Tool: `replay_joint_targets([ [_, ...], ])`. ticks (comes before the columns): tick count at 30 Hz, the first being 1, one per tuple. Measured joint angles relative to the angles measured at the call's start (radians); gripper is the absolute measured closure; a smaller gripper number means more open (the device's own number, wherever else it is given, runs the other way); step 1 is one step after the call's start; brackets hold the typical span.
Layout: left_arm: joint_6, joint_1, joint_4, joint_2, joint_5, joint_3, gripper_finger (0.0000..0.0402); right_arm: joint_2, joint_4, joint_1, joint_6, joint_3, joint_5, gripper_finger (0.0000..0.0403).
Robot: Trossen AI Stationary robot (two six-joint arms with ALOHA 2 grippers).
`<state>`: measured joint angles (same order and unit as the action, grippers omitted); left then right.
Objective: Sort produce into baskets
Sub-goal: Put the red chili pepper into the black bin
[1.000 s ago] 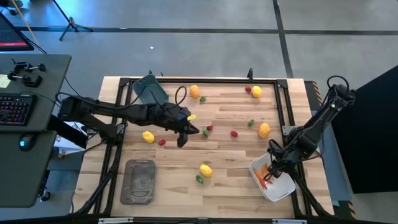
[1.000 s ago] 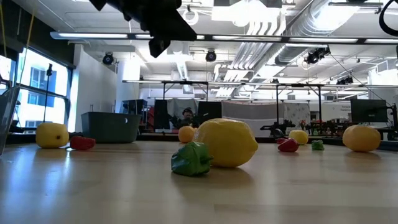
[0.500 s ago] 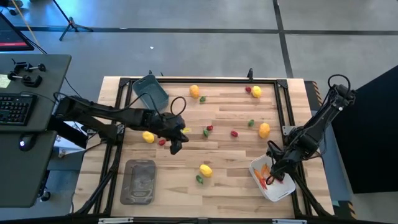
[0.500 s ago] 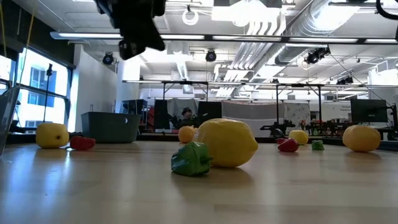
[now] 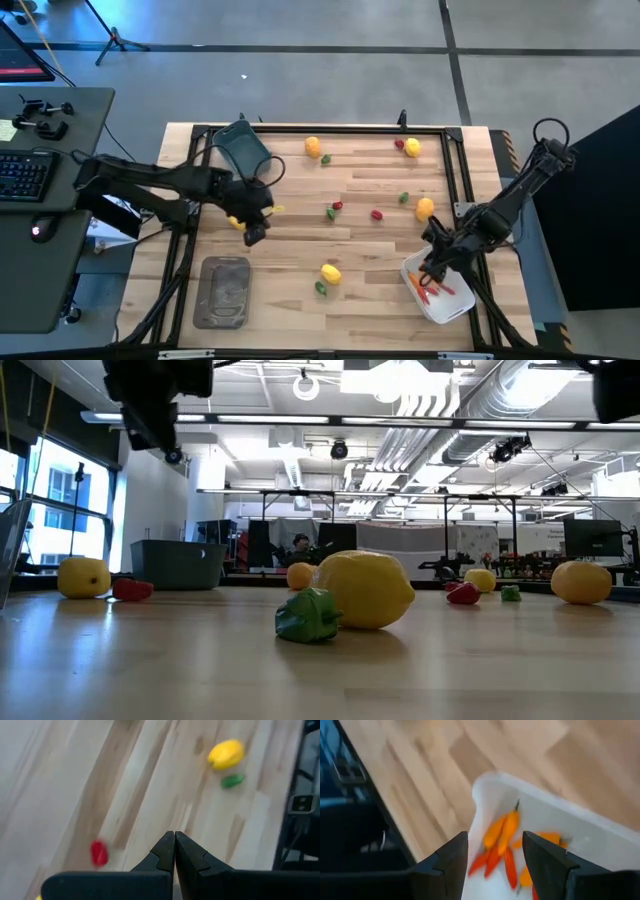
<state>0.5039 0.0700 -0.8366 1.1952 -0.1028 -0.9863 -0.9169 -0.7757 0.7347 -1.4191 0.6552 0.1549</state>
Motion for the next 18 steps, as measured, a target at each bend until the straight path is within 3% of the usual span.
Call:
replay_joint_targets([
  [6,-0.086,-0.006,-0.130,-0.009,0.008,0.031,0.0401,0.000,0.095,-0.110,0.080,0.000,0.177,0.0224],
  [13,-0.097,-0.035,0.034,-0.093,-0.068,0.220,0.0401,0.000,0.317,-0.246,0.204,0.000,0.346,0.0224],
  [18,-0.097,-0.045,0.048,-0.127,-0.076,0.240,0.0401,0.000,0.422,-0.367,0.291,0.000,0.373,0.0227],
])
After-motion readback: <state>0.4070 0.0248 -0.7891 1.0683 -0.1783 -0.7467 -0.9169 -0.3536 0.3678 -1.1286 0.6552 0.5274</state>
